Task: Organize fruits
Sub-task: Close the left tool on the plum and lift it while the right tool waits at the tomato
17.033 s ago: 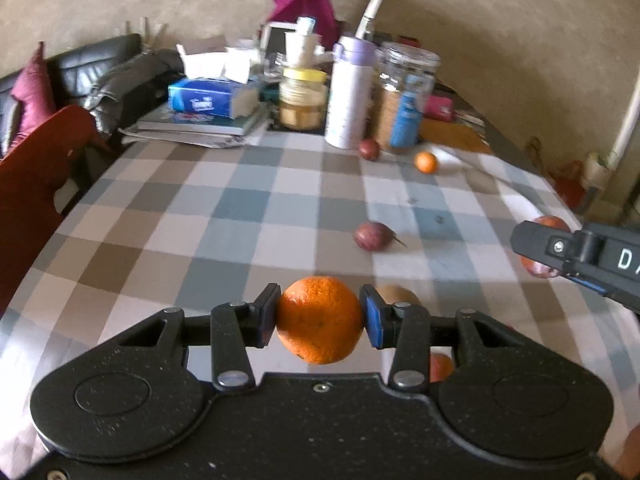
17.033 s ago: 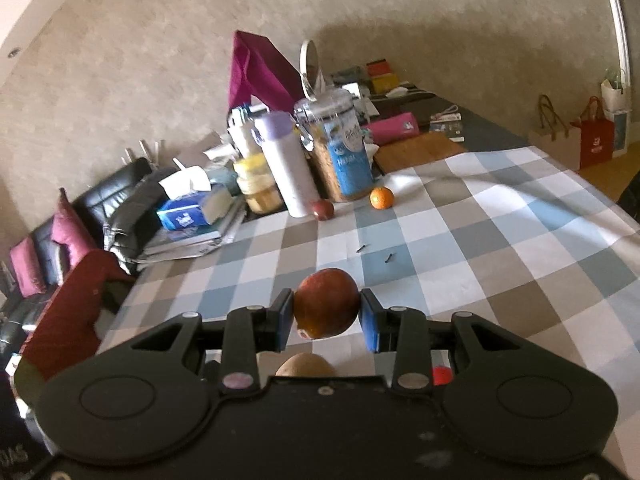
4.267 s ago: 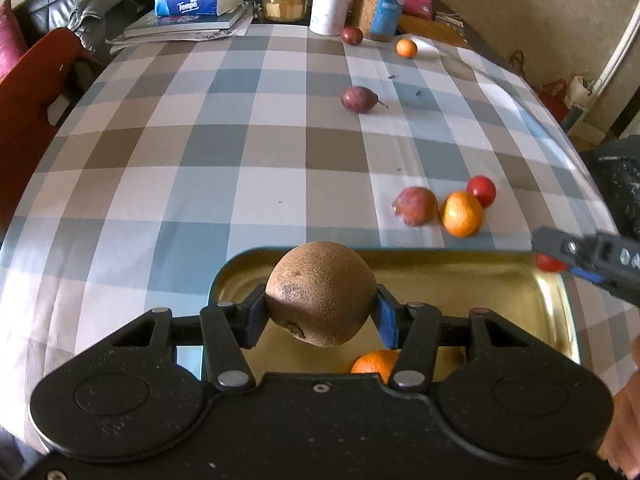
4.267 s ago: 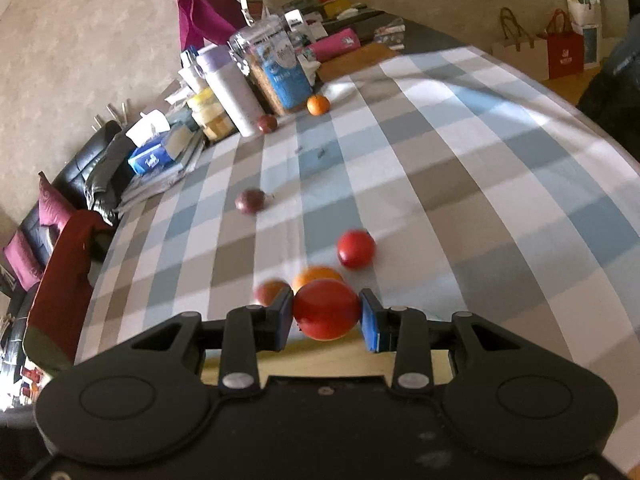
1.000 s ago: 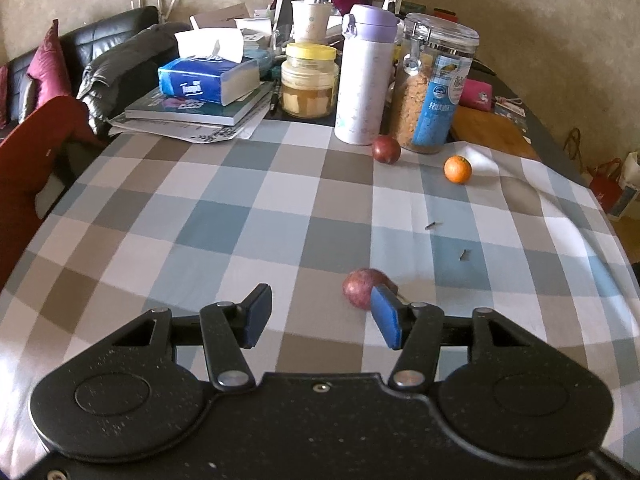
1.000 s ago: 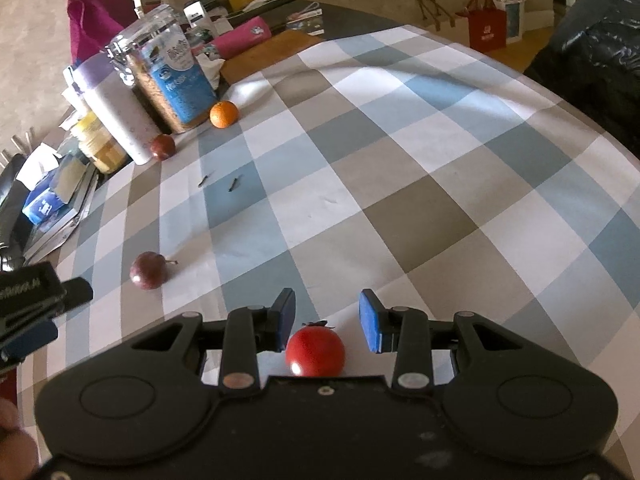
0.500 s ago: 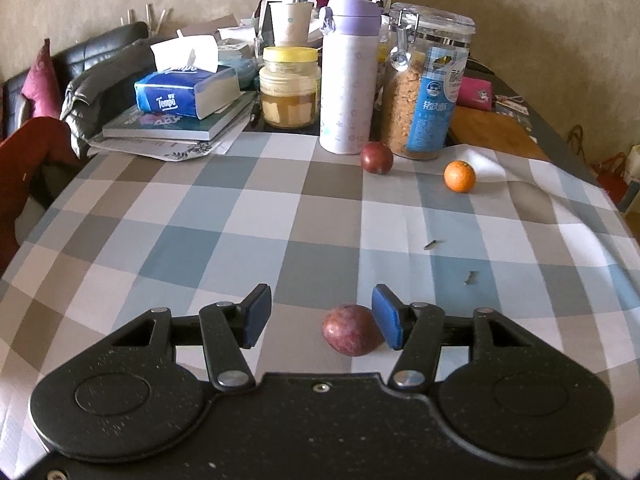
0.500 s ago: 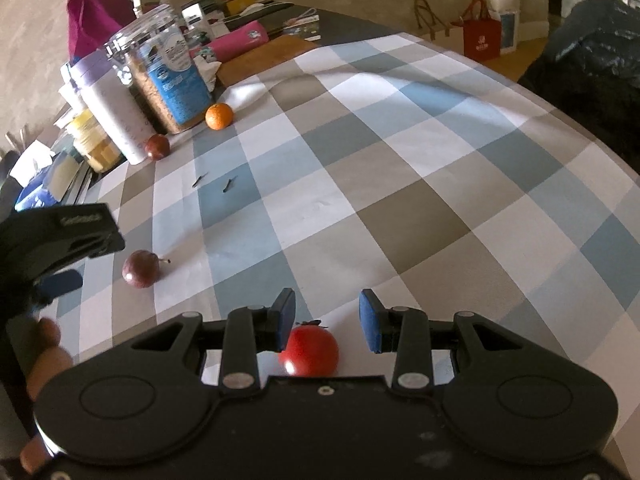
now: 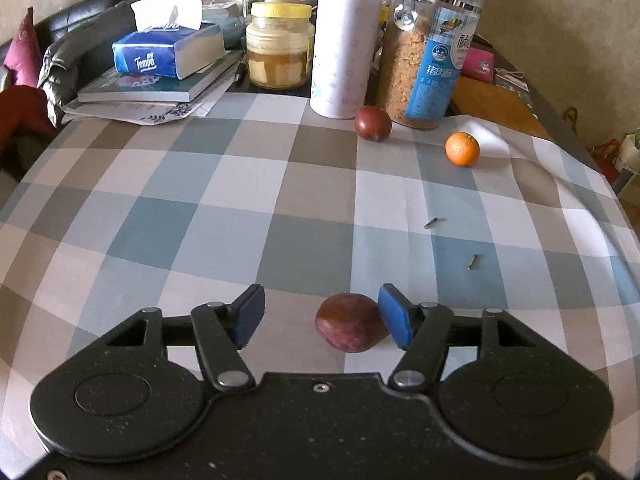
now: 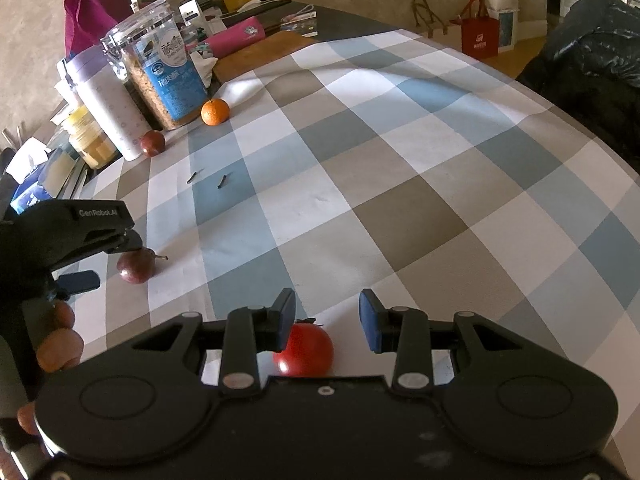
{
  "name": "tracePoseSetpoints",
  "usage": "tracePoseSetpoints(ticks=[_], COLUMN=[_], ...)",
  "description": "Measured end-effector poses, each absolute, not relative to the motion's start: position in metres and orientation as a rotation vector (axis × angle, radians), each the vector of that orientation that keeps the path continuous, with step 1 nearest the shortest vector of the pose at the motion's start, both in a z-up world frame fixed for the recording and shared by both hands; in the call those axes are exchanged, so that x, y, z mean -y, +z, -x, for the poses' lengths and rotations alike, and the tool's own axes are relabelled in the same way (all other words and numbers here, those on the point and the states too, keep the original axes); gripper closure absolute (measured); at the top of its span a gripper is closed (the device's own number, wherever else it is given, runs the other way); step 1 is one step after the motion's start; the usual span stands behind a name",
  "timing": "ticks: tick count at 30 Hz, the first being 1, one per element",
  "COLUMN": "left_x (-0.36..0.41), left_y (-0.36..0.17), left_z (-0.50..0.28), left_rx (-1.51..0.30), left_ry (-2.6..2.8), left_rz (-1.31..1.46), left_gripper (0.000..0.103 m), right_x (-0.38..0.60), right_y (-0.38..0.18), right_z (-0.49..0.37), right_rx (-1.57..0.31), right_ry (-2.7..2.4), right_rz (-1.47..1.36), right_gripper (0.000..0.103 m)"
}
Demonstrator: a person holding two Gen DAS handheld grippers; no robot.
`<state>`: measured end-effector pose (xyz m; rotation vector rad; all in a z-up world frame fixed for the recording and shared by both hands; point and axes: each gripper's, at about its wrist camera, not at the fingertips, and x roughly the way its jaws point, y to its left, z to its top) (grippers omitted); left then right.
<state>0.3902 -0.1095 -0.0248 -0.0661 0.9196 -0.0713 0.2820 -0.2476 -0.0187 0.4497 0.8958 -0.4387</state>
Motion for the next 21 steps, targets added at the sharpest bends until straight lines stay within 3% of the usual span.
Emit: tracePoseSetpoints(ticks=[15,19,21], left_x=[0.1145,0.1167,0.1178], left_y=[-0.0295,-0.0306,-0.0302], left_z=[-0.3922,-0.3909,-0.3892], left_rx=[-0.940,-0.960,-0.963], left_ry=[-0.118,-0.152,-0.159], left_rz=[0.065,0.075,0.077], left_gripper=[0.038,0.051,0.051], right_x=[0.2462,0.2455,0.2450], right_y=[-0.0189,-0.0197,-0.0196], right_z=[-0.2815,-0.2821,-0.2820], right_rx=[-0.898,-0.904,-0.903], right_ry=[-0.436,-0.433,-0.435], right_rz=[-0.443,-0.436,-0.431], right_gripper=[0.064,0.064,0.064])
